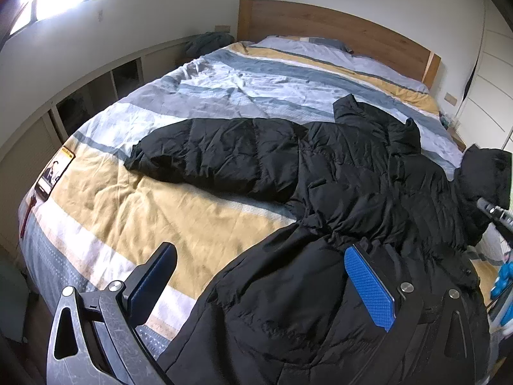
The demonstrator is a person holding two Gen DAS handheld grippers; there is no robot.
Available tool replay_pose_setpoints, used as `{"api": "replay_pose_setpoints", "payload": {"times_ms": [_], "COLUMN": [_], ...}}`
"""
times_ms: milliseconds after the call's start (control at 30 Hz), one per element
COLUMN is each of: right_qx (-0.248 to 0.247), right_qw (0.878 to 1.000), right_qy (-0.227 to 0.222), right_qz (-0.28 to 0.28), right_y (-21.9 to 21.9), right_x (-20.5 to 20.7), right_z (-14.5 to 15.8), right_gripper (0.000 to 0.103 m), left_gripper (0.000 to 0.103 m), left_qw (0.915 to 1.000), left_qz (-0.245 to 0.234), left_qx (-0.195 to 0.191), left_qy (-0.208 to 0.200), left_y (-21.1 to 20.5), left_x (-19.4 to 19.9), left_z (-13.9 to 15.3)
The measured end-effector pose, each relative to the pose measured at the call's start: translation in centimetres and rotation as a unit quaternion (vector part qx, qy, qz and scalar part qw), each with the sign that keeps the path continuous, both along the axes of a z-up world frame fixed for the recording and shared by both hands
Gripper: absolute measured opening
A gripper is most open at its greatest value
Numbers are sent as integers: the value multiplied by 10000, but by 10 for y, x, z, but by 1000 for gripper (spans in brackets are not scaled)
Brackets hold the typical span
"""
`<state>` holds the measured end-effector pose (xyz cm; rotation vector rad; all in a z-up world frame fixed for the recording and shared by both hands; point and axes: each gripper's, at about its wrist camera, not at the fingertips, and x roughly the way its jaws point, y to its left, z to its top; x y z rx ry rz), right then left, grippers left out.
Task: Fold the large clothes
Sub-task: 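Fold the held sleeve across the jacket body and open the right gripper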
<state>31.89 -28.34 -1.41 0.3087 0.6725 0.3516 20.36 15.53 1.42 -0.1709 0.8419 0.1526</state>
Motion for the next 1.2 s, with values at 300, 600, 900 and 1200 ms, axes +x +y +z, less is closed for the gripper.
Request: {"api": "replay_pose_setpoints", "payload": {"times_ms": [300, 600, 900, 1200], "right_qx": [-337, -773, -544, -682], "right_qw": [9975, 9917, 9957, 9974], "right_qy": [538, 943, 546, 104], "right_qz": [308, 413, 518, 228], "right_y": [42, 65, 52, -6], "right_x": [-10, -9, -44, -89], "right_z": [-53, -79, -28, 32], "right_gripper": [7, 11, 45, 45], "left_gripper": [102, 102, 102, 102], "left_qw": [9999, 9998, 9996, 9934], "left_qz": [95, 112, -247, -1126], "left_qx": [-22, 41, 77, 113], "left_qy": [66, 142, 60, -165], "left_y": [9, 2, -47, -143], "left_x": [-10, -21, -39, -19], "left_z": [-1, 6, 44, 72]}}
